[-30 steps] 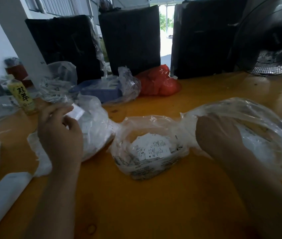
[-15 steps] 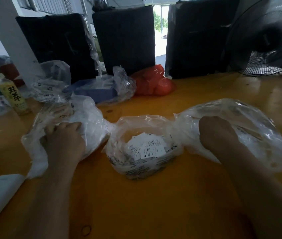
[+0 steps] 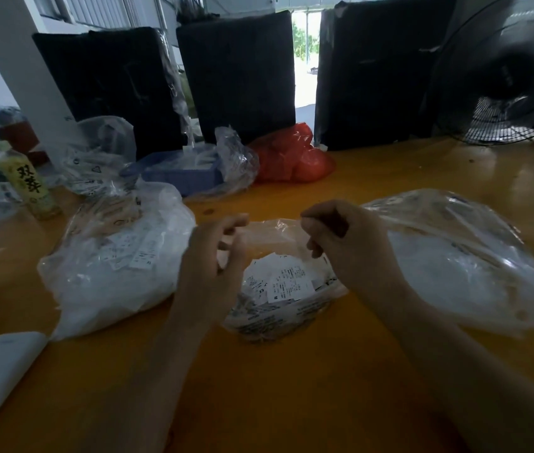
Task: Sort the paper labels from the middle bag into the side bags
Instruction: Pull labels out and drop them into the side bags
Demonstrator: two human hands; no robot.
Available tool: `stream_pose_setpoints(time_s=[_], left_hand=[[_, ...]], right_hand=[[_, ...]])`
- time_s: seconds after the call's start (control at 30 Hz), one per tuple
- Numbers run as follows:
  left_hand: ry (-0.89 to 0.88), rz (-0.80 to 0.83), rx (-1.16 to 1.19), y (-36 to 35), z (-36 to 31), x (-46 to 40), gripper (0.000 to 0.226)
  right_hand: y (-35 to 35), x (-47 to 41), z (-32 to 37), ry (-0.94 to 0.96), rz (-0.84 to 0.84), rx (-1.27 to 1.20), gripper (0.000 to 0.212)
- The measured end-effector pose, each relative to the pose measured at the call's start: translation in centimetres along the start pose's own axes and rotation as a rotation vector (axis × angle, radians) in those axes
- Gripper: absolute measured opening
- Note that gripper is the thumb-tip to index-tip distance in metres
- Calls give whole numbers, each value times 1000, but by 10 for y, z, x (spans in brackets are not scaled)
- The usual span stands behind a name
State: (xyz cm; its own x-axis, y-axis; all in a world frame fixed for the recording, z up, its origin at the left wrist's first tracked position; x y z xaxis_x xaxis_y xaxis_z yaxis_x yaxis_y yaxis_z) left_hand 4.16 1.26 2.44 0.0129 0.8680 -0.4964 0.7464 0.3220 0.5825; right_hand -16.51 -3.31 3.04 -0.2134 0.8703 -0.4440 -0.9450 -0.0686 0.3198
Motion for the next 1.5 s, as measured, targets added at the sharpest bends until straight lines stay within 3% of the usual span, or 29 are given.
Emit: stream_pose_setpoints(time_s=[0.1,0.23,0.33,0.53,0.73,0.93,1.2,1.33,1.5], left_hand=[[116,261,196,-29,1,4,50],[144,289,295,-45,2,7,46],[149,264,306,-44,3,7,32],[134,340,350,-46,1,10,55],[110,178,175,-43,11,6,9],[261,61,435,-37,22,5,13],[380,53,713,-40,28,4,15],[388,70,832,-39,30,4,5],[417,8,1086,-37,30,0,5]], right_hand=[[-10,3,-6,-72,47,-271,5],[-15,4,-14,-138,55,-373,9],[-17,3,-16,-141,56,-390,9],[-23,4,-15,-61,38,-141,10],[-26,3,-22,-101,73,-53,16],[-25,1,-26,-155,144,-2,7],[-30,4,-24,-156,128,11,17],[-28,4,-22,-137,99,-53,15],[-39,7,-24,-135,320,109,17]])
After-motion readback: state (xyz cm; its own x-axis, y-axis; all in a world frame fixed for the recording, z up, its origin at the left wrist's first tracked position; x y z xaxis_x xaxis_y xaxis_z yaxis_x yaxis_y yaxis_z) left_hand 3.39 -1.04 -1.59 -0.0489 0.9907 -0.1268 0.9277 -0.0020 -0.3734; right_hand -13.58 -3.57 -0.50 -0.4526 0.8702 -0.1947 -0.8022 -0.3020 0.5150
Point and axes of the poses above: each hand's wrist, its own x-axis away from the middle knuckle, its own y-axis out of the back of the hand, z = x × y, the point moved 4 cm from there along -x, towards the middle knuckle, and after that the axes turned 8 degrees about z, right-handed, at the moved point
